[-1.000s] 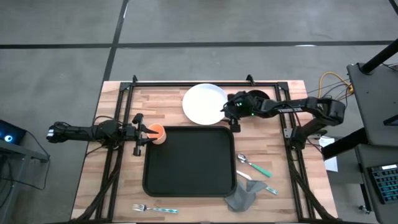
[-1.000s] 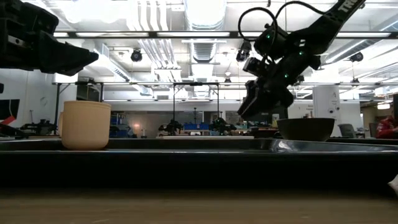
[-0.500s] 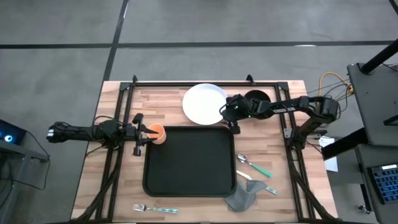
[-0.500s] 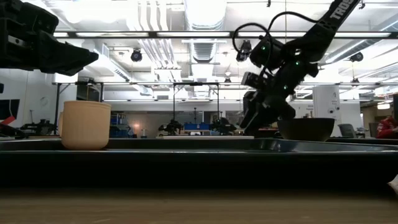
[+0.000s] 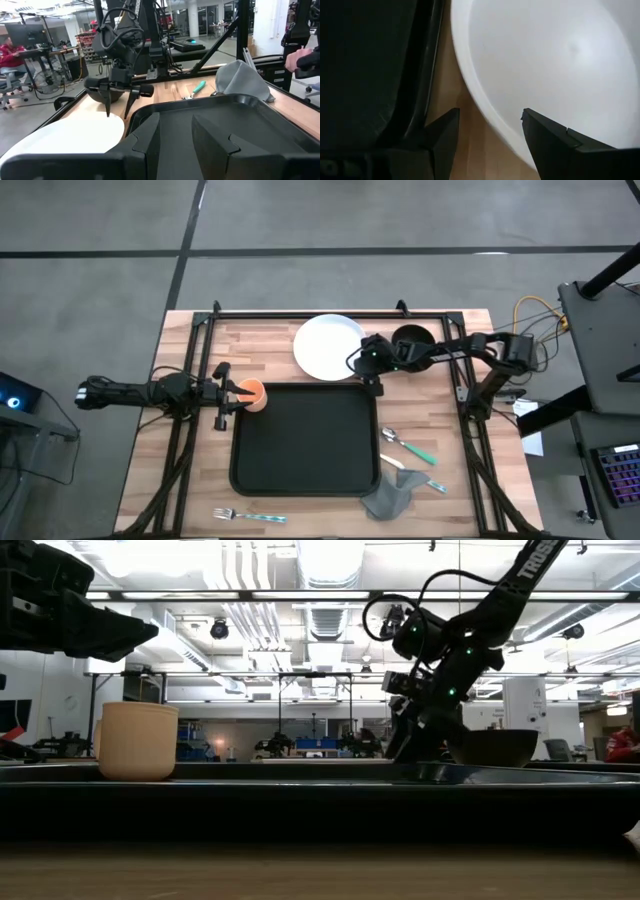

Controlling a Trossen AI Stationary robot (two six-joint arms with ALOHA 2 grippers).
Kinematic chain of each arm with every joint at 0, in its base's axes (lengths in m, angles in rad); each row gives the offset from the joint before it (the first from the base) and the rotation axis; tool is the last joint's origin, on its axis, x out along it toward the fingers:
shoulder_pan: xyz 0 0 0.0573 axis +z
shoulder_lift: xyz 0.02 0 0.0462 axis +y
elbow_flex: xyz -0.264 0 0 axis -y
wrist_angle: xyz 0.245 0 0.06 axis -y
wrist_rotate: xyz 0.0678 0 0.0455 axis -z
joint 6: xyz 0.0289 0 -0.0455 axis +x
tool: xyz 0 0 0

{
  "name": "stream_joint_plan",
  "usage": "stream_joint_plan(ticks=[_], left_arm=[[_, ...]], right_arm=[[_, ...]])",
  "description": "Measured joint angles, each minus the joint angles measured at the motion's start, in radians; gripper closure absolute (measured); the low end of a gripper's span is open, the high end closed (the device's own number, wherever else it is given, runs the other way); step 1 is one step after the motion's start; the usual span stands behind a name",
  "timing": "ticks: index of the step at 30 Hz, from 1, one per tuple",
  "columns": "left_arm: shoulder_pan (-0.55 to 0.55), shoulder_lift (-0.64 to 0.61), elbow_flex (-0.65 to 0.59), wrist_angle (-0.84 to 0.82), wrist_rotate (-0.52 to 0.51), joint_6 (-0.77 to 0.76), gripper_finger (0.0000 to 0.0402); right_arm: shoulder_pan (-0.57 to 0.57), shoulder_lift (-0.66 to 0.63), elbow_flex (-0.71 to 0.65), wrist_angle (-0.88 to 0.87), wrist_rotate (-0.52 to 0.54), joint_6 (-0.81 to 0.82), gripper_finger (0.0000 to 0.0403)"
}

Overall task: Set up tray
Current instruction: Put the plate on the serving tray

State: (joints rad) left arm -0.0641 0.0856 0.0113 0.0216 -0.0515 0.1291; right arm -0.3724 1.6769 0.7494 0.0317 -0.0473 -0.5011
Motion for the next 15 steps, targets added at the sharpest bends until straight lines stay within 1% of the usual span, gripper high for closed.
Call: stream_joint_plan(ticks=[5, 10, 15], left_arm=[[0.000, 0.000, 0.000, 0.000, 0.000, 0.000, 0.0309], [0.000, 0.000, 0.000, 0.000, 0.000, 0.000, 0.0309], [0.000, 0.000, 0.000, 0.000, 0.000, 0.000, 0.0309]], right_arm=[[0.002, 0.017, 0.000, 0.002, 0.001, 0.000, 0.0197], [0.001, 0.018, 0.000, 0.001, 0.054, 0.002, 0.0197], [0.002, 0.035, 0.000, 0.014, 0.052, 0.011, 0.0198]])
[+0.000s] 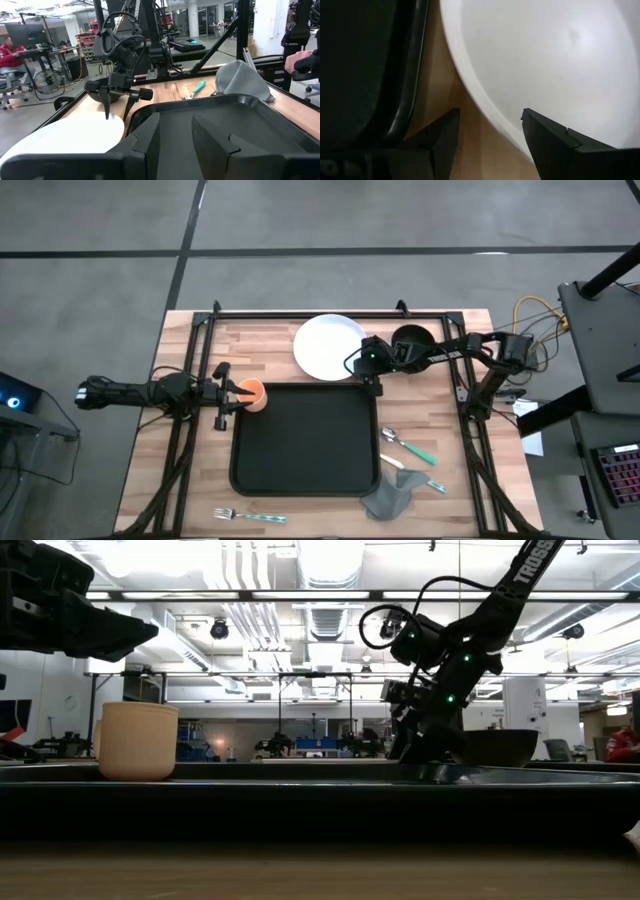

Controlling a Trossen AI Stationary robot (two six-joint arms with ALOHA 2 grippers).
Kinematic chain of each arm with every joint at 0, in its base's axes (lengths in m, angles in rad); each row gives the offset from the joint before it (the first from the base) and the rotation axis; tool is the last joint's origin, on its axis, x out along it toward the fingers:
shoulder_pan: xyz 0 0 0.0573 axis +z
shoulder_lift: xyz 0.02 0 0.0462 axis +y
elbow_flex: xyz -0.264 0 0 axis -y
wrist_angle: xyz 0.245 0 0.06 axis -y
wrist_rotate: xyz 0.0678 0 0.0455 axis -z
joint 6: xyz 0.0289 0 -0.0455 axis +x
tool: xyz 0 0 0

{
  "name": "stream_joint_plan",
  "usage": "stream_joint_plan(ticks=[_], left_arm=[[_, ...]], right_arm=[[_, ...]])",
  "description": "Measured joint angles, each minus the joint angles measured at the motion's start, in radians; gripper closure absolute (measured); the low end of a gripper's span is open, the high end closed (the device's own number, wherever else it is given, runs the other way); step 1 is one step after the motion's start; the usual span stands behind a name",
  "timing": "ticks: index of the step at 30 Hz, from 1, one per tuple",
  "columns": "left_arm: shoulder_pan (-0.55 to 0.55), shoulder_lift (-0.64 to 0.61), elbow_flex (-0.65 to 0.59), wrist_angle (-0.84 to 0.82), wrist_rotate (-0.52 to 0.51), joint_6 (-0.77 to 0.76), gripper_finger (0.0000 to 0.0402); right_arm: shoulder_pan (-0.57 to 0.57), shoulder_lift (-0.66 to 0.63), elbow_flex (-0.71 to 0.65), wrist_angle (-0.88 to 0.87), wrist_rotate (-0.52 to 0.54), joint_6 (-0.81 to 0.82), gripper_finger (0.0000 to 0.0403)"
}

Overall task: Set up tray
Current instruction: Put the plate on the serving tray

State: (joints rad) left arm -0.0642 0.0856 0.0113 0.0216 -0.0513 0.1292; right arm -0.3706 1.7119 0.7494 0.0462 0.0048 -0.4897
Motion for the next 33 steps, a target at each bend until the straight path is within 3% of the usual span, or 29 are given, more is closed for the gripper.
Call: stream_joint_plan(ticks=[9, 25, 33], left_arm=[[0.000, 0.000, 0.000, 0.000, 0.000, 0.000, 0.0309], [0.000, 0.000, 0.000, 0.000, 0.000, 0.000, 0.0309], [0.000, 0.000, 0.000, 0.000, 0.000, 0.000, 0.0309]], right_arm=[[0.000, 0.022, 0.000, 0.025, -0.002, 0.011, 0.0219], [-0.002, 0.020, 0.001, 0.042, 0.030, -0.021, 0.0387], [0.013, 0.019, 0.035, 0.017, 0.029, -0.016, 0.0394]])
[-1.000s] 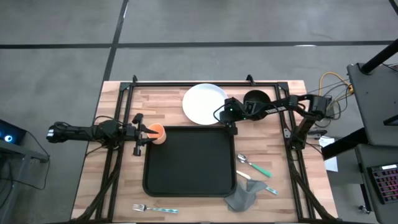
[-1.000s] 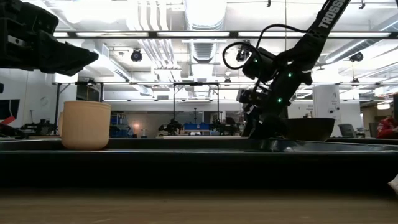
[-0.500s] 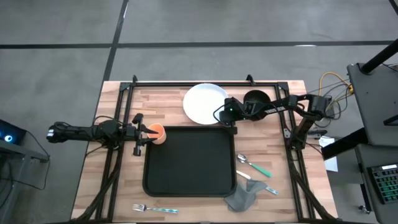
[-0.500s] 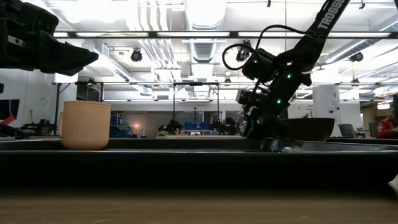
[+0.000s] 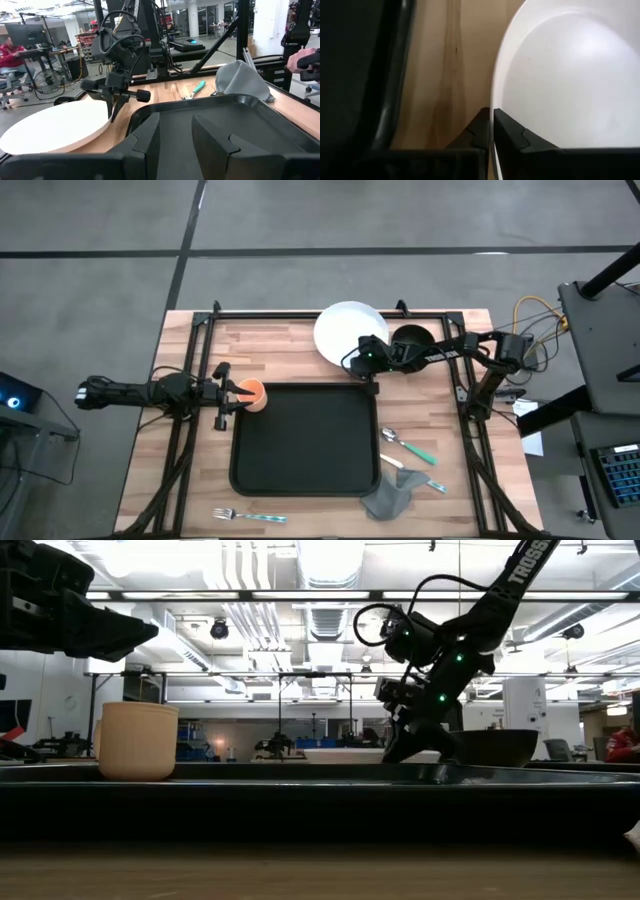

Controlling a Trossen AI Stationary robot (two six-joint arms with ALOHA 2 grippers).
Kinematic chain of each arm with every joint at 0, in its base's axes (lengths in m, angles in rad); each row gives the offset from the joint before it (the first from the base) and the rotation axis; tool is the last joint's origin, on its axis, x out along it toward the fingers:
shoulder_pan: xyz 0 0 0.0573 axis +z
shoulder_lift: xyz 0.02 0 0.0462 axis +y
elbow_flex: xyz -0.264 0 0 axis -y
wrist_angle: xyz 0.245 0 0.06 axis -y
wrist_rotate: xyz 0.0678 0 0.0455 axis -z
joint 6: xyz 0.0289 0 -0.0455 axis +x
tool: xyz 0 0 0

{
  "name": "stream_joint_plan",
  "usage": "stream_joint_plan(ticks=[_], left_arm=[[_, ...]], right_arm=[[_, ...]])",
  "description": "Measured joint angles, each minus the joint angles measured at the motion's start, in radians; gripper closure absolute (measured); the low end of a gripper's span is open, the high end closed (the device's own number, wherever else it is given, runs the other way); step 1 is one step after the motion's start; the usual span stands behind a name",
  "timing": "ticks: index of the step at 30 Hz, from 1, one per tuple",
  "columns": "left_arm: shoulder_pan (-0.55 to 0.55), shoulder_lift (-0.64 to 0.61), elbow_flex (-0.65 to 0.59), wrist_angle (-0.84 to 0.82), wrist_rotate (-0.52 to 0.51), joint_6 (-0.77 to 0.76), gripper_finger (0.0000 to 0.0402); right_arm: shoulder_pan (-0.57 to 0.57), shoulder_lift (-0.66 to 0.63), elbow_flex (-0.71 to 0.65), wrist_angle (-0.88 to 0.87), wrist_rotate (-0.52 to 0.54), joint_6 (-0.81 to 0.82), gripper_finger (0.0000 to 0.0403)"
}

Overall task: Set up tray
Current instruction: Put the plate on the serving tray

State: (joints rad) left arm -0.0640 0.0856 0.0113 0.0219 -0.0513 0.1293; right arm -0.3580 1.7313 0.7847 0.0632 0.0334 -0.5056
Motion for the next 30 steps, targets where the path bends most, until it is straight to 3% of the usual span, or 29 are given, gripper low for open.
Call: stream_joint_plan(ticks=[4, 9, 21, 30], left_arm=[[0.000, 0.000, 0.000, 0.000, 0.000, 0.000, 0.0309], [0.000, 0.000, 0.000, 0.000, 0.000, 0.000, 0.0309], [0.000, 0.000, 0.000, 0.000, 0.000, 0.000, 0.0309], [0.000, 0.000, 0.000, 0.000, 0.000, 0.000, 0.0309]], right_arm=[[0.023, -0.001, 0.039, -0.065, 0.009, 0.000, 0.0394], [0.072, -0.001, 0.089, -0.141, 0.099, 0.001, 0.0395], [0.197, -0.013, 0.208, -0.273, 0.155, 0.006, 0.0395], [0.324, -0.058, 0.213, -0.336, 0.211, 0.019, 0.0395]])
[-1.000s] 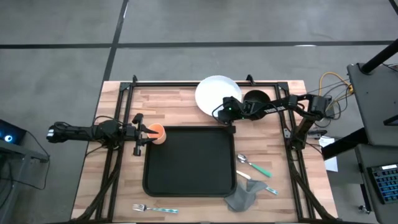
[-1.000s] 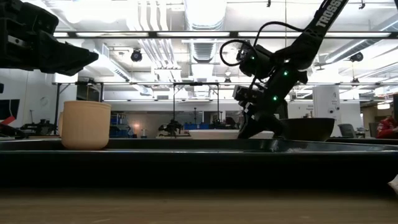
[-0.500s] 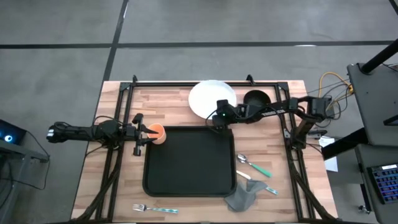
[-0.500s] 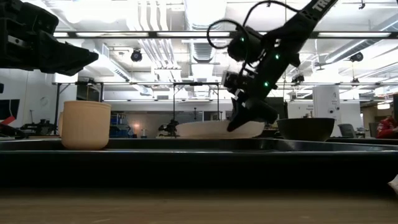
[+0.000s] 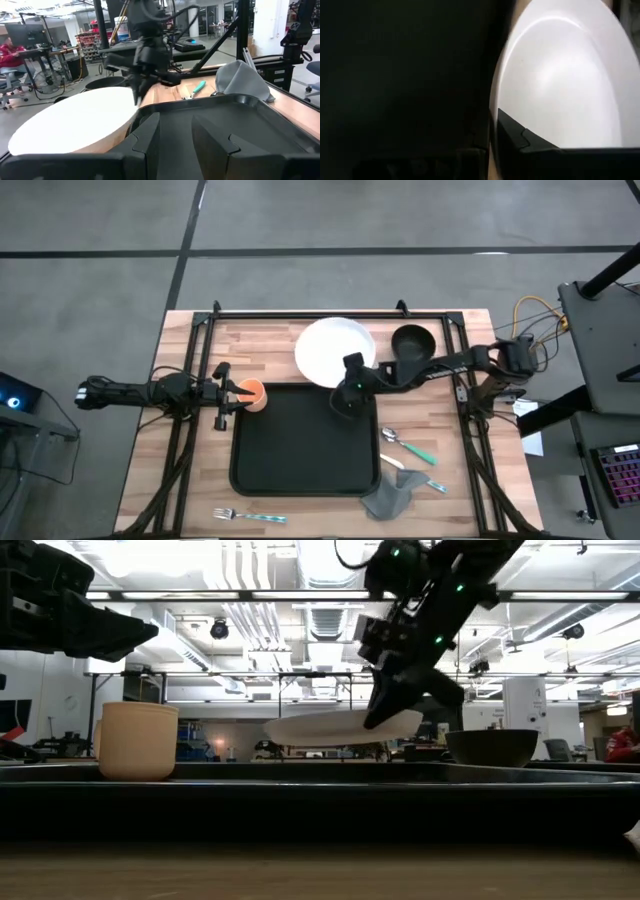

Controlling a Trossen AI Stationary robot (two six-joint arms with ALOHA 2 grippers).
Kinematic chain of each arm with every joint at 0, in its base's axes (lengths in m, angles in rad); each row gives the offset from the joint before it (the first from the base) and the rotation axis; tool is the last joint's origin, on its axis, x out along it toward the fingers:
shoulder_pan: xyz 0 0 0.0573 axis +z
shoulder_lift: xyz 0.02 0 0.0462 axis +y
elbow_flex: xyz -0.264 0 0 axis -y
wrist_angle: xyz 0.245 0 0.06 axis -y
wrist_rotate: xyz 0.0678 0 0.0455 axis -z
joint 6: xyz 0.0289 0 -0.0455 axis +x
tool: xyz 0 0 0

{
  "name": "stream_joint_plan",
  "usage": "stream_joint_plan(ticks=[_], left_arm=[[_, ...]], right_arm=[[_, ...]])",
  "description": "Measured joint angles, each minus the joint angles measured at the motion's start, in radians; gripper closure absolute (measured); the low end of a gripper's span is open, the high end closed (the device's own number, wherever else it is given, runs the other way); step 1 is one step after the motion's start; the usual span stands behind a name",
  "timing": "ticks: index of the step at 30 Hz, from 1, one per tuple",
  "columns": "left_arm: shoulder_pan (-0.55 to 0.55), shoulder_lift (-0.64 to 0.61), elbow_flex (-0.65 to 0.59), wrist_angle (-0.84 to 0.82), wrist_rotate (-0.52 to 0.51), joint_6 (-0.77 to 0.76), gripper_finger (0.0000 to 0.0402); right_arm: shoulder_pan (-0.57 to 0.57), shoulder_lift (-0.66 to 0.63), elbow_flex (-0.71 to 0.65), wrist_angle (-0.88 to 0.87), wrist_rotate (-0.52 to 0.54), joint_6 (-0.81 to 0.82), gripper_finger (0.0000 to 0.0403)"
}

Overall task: Set up tray
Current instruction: Put the plate on the serving tray

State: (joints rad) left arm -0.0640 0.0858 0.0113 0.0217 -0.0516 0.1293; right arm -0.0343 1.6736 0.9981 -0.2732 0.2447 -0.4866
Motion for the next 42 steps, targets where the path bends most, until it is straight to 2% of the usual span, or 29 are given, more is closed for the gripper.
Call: stream_joint_plan(ticks=[12, 19, 26, 32, 42], left_arm=[[0.000, 0.006, 0.000, 0.000, 0.000, 0.000, 0.0309], [0.000, 0.006, 0.000, 0.000, 0.000, 0.000, 0.0309], [0.000, 0.006, 0.000, 0.000, 0.000, 0.000, 0.0309], [0.000, 0.006, 0.000, 0.000, 0.000, 0.000, 0.0309], [0.000, 0.006, 0.000, 0.000, 0.000, 0.000, 0.0309]], right_arm=[[0.122, -0.016, -0.006, -0.035, -0.023, -0.027, 0.0394], [0.130, -0.016, -0.006, -0.026, -0.234, -0.098, 0.0394], [0.193, -0.016, -0.007, -0.010, -0.257, -0.205, 0.0394], [0.229, -0.016, -0.007, 0.060, -0.378, -0.288, 0.0394], [0.244, -0.016, -0.007, 0.123, -0.452, -0.334, 0.0394]])
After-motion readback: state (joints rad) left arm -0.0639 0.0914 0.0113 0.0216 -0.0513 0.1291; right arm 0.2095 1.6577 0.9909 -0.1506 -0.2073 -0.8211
